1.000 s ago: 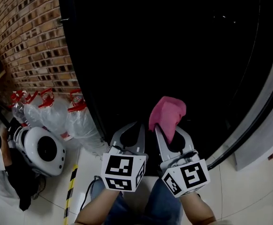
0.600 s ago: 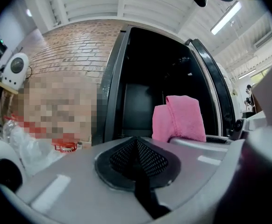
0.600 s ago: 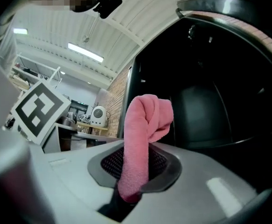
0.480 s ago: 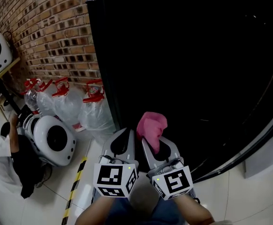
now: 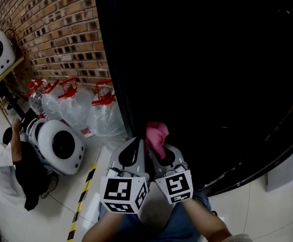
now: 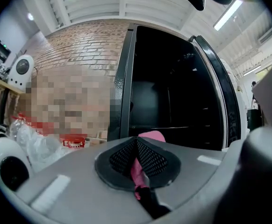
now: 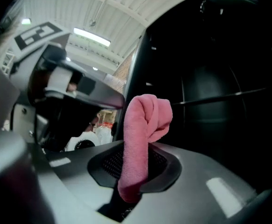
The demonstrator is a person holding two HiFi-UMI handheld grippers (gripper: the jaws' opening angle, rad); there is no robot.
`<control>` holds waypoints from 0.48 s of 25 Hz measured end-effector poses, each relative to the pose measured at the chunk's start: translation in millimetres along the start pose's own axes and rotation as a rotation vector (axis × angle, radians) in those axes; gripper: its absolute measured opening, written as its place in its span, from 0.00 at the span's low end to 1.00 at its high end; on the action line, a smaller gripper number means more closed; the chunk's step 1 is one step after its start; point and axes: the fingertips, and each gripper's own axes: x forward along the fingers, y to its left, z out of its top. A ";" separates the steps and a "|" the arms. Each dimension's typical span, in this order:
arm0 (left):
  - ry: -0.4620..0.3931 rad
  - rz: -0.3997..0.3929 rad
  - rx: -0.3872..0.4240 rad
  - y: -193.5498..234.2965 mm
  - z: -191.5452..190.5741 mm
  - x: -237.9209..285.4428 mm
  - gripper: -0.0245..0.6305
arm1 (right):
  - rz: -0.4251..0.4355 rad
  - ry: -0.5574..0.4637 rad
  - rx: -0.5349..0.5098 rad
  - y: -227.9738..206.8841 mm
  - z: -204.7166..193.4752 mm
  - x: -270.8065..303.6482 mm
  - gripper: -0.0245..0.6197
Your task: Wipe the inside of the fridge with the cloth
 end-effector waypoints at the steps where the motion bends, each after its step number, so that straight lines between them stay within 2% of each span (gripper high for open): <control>1: 0.001 -0.001 0.001 -0.1 -0.1 0.0 0.06 | -0.006 0.016 0.015 -5.9 -8.1 7.6 0.14; 7: 0.019 -0.043 0.010 -12.3 -1.5 3.2 0.06 | -0.085 0.051 0.049 -60.8 -14.4 55.8 0.13; 12: 0.051 -0.098 -0.024 -22.6 -7.2 14.9 0.06 | -0.169 0.052 0.049 -103.6 -15.6 86.0 0.13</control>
